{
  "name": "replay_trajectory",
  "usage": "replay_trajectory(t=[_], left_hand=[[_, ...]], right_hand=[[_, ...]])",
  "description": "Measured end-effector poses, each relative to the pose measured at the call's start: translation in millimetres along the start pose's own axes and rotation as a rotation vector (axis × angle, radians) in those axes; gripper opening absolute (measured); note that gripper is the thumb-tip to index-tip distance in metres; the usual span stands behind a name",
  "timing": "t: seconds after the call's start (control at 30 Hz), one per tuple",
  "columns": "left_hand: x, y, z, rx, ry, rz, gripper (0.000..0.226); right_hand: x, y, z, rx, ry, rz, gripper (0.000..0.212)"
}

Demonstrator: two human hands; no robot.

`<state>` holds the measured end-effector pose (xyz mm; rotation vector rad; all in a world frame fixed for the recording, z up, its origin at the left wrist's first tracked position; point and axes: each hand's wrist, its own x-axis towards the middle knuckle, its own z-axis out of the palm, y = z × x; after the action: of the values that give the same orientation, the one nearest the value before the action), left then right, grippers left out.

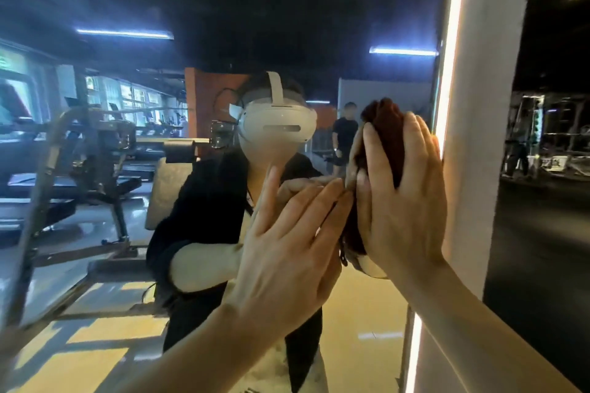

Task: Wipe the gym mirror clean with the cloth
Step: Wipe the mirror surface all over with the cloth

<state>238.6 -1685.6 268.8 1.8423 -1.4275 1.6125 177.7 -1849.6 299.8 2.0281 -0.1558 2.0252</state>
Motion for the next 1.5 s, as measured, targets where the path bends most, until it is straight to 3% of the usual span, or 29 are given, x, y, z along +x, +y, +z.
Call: replay_trajectory(t=[0.17, 0.27, 0.47, 0.57, 0.63, 0.7, 0.77, 0.9, 0.97, 1.03, 1.13, 1.2, 1.27, 1.4, 1.43, 1.5], left_hand=[[52.5, -14.0, -23.5, 0.071, -0.006, -0.169, 0.064], [61.9, -7.3, -29.9, 0.116, -0.018, -0.317, 0.073], [35.7, 21.3, -23.7, 0.089, 0.023, -0.398, 0.07], [43.1, 7.2, -32.1, 0.159, 0.003, -0.433, 0.082], [54.1, -5.8, -39.2, 0.202, 0.021, -0.485, 0.078], [55.2, -13.2, -41.7, 0.213, 0.039, -0.521, 0.074], [42.0, -9.5, -38.7, 0.202, 0.046, -0.532, 0.072], [-1.7, 12.1, -28.2, 0.192, 0.058, -0.535, 0.062], [-10.0, 10.8, -30.6, 0.18, 0.058, -0.525, 0.062], [-4.1, 0.4, -36.3, 0.186, 0.076, -0.567, 0.065], [7.1, -14.8, -39.9, 0.181, 0.124, -0.675, 0.072], [5.5, -15.6, -35.8, 0.166, 0.156, -0.717, 0.071], [-4.6, -7.9, -28.9, 0.131, 0.199, -0.765, 0.069], [-35.1, 6.2, -21.0, 0.089, 0.227, -0.766, 0.058], [-38.3, 4.7, -23.2, 0.091, 0.226, -0.748, 0.053], [-37.5, -3.1, -28.5, 0.098, 0.237, -0.731, 0.045]], right_hand=[[96.0, 4.4, 1.0, 0.244, 0.043, 0.022, 0.047], [88.6, 0.4, 1.2, 0.125, 0.022, 0.021, 0.047], [9.1, 9.8, -12.6, 0.147, -0.186, -0.359, 0.044], [70.2, 15.3, -4.9, 0.132, -0.064, -0.216, 0.044], [118.5, 11.7, 3.4, 0.126, 0.011, -0.032, 0.043], [132.1, 0.7, 7.7, 0.129, 0.05, 0.037, 0.043], [100.9, -11.0, 6.7, 0.154, 0.013, -0.127, 0.043], [1.2, -19.4, -0.2, 0.12, -0.208, -0.661, 0.045], [2.9, -12.5, 4.1, 0.112, -0.23, -0.761, 0.053], [44.1, -10.0, 9.7, 0.116, -0.136, -0.615, 0.054], [120.5, -11.5, 11.2, 0.16, 0.011, -0.096, 0.052], [131.5, -22.7, 10.3, 0.166, 0.025, 0.0, 0.058], [97.2, -36.5, 8.2, 0.164, -0.079, -0.229, 0.059], [-5.8, -38.8, -0.9, 0.012, -0.251, -0.937, 0.055], [-10.3, -36.3, -1.3, 0.004, -0.27, -1.002, 0.057], [13.5, -35.6, 2.9, 0.032, -0.259, -0.955, 0.064]])
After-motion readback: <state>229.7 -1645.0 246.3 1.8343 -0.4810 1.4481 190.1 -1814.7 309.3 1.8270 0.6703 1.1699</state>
